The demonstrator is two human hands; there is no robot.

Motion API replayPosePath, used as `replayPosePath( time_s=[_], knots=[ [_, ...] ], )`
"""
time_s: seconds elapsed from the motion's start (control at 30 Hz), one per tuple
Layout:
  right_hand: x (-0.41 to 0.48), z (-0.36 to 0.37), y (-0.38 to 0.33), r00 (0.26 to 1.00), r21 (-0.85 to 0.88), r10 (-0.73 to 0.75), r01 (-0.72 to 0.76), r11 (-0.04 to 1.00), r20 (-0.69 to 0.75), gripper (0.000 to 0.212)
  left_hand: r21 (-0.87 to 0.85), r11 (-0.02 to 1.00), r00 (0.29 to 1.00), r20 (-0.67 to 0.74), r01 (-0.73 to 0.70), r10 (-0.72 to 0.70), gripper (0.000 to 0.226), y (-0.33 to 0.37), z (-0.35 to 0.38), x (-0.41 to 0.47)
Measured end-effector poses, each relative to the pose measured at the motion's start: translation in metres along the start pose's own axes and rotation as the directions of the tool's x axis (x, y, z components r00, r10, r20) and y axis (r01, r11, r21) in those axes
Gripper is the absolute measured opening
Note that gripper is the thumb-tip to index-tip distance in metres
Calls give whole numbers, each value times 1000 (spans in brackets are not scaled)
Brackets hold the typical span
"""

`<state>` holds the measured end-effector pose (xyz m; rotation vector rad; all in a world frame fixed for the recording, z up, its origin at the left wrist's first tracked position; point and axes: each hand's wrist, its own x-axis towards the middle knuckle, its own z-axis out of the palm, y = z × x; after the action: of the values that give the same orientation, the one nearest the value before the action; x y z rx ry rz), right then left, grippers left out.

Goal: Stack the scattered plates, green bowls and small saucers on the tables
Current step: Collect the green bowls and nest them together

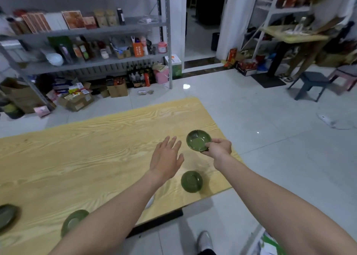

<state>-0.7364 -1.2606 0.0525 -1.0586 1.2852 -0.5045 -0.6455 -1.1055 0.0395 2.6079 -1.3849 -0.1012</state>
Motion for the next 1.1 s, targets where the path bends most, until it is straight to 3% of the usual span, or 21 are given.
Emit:
replayPosePath(
  time_s=[0.23,0.37,0.5,0.67,0.97,1.1],
  knots=[
    [-14,-46,9,1000,42,2,-1,999,-8,27,-31,999,1000,-6,23,-23,50,26,26,-30],
    [-11,-69,23,1000,55,22,-22,998,-14,30,-202,963,983,92,176,-161,50,39,56,-42],
    [-6,-84,40,999,22,37,-37,999,25,30,-394,812,902,169,431,-397,55,49,86,-50],
    [5,-95,57,995,14,65,-66,998,76,30,-450,653,790,284,610,-543,65,59,117,-49],
    [33,-93,70,989,-80,95,-86,993,115,29,-522,399,616,353,754,-704,72,66,136,-25],
    [45,-88,72,988,-143,109,-93,985,113,28,-502,331,545,374,799,-750,74,61,141,-15]
  ],
)
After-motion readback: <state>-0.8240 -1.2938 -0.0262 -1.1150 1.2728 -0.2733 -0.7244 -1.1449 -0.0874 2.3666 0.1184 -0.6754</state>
